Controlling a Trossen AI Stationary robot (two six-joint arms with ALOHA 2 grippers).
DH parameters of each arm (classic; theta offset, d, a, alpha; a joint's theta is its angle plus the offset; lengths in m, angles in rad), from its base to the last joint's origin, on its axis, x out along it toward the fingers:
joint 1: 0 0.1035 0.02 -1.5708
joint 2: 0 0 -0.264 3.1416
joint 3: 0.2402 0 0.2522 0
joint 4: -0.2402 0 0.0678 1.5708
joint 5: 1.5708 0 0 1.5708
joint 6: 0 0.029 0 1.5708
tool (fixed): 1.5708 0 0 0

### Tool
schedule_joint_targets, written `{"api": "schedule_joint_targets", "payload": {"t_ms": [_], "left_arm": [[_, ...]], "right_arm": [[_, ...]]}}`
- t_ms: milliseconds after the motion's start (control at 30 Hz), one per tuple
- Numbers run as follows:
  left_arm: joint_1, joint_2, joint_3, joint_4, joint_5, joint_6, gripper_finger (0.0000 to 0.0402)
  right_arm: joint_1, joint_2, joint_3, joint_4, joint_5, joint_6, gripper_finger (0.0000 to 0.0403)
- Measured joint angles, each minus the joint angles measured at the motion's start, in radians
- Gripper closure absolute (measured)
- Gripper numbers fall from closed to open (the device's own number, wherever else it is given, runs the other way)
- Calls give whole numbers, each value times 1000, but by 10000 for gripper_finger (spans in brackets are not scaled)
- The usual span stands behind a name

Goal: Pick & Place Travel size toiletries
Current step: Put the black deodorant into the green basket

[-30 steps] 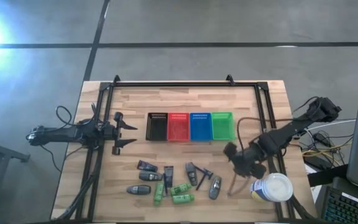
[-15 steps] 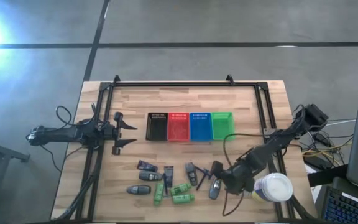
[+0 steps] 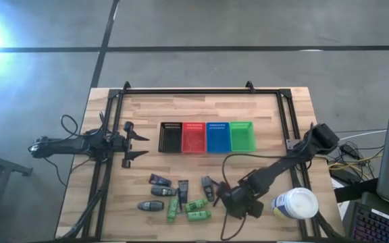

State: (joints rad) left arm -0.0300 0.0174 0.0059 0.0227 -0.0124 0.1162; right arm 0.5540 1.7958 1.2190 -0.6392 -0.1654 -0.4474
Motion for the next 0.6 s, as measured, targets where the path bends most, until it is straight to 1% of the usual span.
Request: {"api": "schedule_joint_targets", "payload": {"t_ms": [233, 367, 467, 600], "left_arm": [[0, 0, 0, 0, 0, 0, 170], [0, 0, 0, 0, 0, 0, 170], [0, 0, 0, 0, 0, 0, 170], [0, 1, 0, 0, 0, 0, 170]], "right_arm": [[-2, 59, -4, 17, -1, 11, 80], [-3, 83, -13, 23, 1, 11, 98], [-3, 97, -23, 19, 8, 17, 118], [-2, 103, -25, 17, 8, 30, 159]]}}
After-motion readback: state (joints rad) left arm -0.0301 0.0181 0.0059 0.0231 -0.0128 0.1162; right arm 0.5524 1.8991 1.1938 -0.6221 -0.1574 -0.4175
